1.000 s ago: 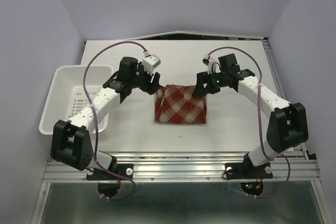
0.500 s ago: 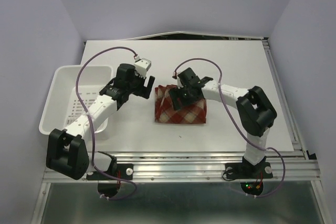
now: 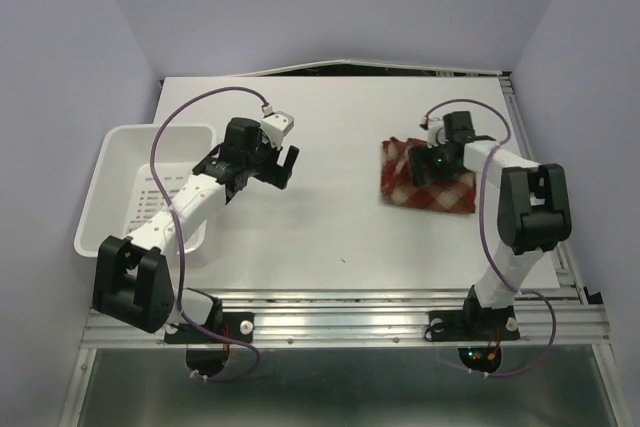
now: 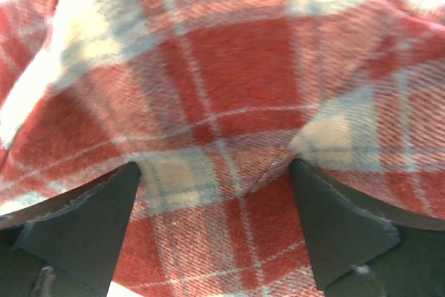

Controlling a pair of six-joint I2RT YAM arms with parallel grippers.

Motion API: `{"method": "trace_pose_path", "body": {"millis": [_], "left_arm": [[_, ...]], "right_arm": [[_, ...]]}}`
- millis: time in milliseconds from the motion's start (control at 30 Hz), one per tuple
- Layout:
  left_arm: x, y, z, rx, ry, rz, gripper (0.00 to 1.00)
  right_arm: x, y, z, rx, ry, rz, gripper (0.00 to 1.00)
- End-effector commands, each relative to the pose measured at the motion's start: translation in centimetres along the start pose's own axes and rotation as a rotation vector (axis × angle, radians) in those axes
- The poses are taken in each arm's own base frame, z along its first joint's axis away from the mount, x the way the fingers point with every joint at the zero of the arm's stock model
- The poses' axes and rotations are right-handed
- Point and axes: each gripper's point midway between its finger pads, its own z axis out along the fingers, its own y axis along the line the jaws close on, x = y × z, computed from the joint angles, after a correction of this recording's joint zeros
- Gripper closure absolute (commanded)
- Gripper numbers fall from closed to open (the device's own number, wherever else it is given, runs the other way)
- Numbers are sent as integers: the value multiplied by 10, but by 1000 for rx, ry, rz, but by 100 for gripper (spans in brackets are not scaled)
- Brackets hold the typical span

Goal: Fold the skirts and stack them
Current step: Neatly place the folded skirt to the corner

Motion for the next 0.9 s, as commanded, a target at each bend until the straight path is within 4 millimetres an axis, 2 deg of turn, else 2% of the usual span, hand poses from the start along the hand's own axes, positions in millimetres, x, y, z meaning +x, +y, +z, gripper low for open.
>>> {"method": "trace_pose_path", "body": {"millis": [0, 33, 67, 200, 233, 300, 333, 367, 400, 433, 467, 500, 533, 600, 667, 700, 733, 800, 833, 867], "left_arm": [[-29, -7, 0, 71, -65, 33, 1], [-28, -9, 3, 83, -59, 34, 2], [-31, -11, 4, 98, -64, 30, 2], [-30, -15, 9, 122, -52, 23, 2], [-29, -16, 11, 129, -47, 24, 2], [-30, -18, 13, 146, -47, 27, 2], [-31, -18, 14, 150, -43, 26, 2], [-27, -19, 17, 156, -24, 23, 2], [-26, -19, 18, 158, -16, 22, 2], [-31, -18, 18, 157, -20, 24, 2], [-30, -17, 20, 157, -11, 23, 2], [-29, -17, 20, 158, -4, 24, 2], [-30, -16, 20, 156, -6, 25, 2], [-29, -14, 19, 157, -1, 31, 2], [-26, -12, 20, 153, 4, 36, 2], [-24, -11, 21, 153, 10, 36, 2], [-21, -11, 23, 153, 19, 33, 2], [-18, -9, 25, 157, 30, 24, 2], [-16, -10, 27, 162, 35, 20, 2], [-14, -9, 30, 162, 44, 13, 2]], "right_arm": [[121, -66, -27, 15, 319, -67, 0], [129, -81, -32, 29, 326, -102, 0], [141, -102, -38, 46, 333, -51, 0], [159, -151, -40, 65, 339, -11, 0], [151, -164, -35, 66, 323, -16, 0], [138, -177, -27, 66, 300, -18, 0], [115, -193, -26, 89, 259, -35, 0], [115, -196, -13, 69, 268, -29, 0], [110, -200, -8, 57, 269, -25, 0], [80, -216, -8, 73, 215, -34, 0], [72, -223, -3, 72, 207, -31, 0], [68, -226, 2, 59, 216, -26, 0], [72, -231, 18, 39, 237, -21, 0], [52, -250, 31, 50, 211, -42, 0], [41, -262, 39, 65, 194, -54, 0], [22, -274, 36, 91, 160, -65, 0], [26, -277, 50, 72, 172, -74, 0], [16, -285, 55, 79, 155, -80, 0], [0, -294, 53, 106, 117, -92, 0], [1, -298, 61, 112, 115, -94, 0]]}}
